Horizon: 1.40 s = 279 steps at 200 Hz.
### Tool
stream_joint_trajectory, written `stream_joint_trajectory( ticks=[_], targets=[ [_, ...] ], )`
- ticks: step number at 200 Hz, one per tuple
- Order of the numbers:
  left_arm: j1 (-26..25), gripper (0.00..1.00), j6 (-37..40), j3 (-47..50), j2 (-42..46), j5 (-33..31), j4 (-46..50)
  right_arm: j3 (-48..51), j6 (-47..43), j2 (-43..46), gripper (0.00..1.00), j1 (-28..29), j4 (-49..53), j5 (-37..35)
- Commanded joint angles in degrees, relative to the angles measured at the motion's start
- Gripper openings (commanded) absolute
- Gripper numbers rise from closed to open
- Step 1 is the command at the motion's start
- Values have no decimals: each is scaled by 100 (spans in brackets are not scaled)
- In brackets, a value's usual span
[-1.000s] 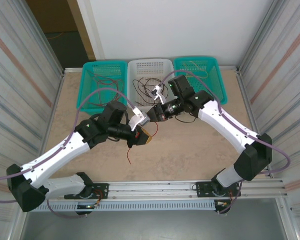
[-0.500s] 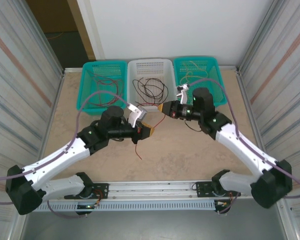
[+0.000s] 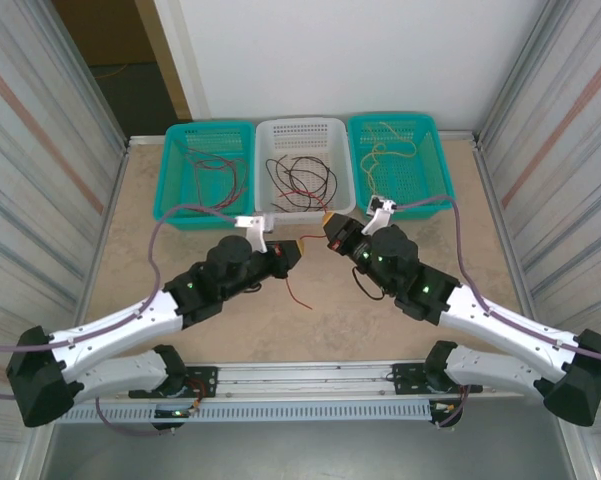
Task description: Untangle the cables
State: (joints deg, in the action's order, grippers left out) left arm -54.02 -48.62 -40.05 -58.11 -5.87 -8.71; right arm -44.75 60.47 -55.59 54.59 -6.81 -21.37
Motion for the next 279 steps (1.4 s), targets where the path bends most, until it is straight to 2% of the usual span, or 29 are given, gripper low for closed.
stream_joint_trajectory(
  ticks=[1, 26, 45, 74, 90, 110, 137, 174, 206, 239, 279],
  targets=[
    [113, 0, -660, 251, 334, -994, -107, -30, 165, 6, 0, 85, 34, -714],
    [331, 0, -629, 266, 519, -874, 36, 0, 230, -74, 0, 109, 128, -538],
    [439, 0, -332, 147, 682, -942, 413, -14, 277, -205, 0, 100, 289, -470],
    [842, 0, 31, -128, 1104, -1181, 1398, -61, 154, -136, 40, -163, 617, -157],
    [1328, 0, 320, -364, 1301, -983, 1980, -60, 36, 54, 50, -469, 742, 229],
    [2107, 0, 983, -964, 1300, -489, 2737, -201, -187, 156, 59, -795, 1142, 523],
    [3199, 0, 1971, -1897, 818, 274, 3512, -310, -561, 317, 61, -1070, 1378, 867],
    [4224, 0, 2593, -2719, -325, 1485, 3467, -445, -936, 438, 63, -1298, 1595, 1181],
    [4409, 0, 3248, -3429, -1391, 1926, 3367, -517, -1217, 697, 64, -1473, 1901, 1192],
    [4496, 0, 3933, -3987, -2049, 1958, 3330, -440, -1309, 1085, 66, -1852, 2195, 1238],
    [4881, 0, 4238, -4343, -2646, 1998, 3297, -274, -1352, 1304, 66, -2261, 2193, 1641]
  ],
)
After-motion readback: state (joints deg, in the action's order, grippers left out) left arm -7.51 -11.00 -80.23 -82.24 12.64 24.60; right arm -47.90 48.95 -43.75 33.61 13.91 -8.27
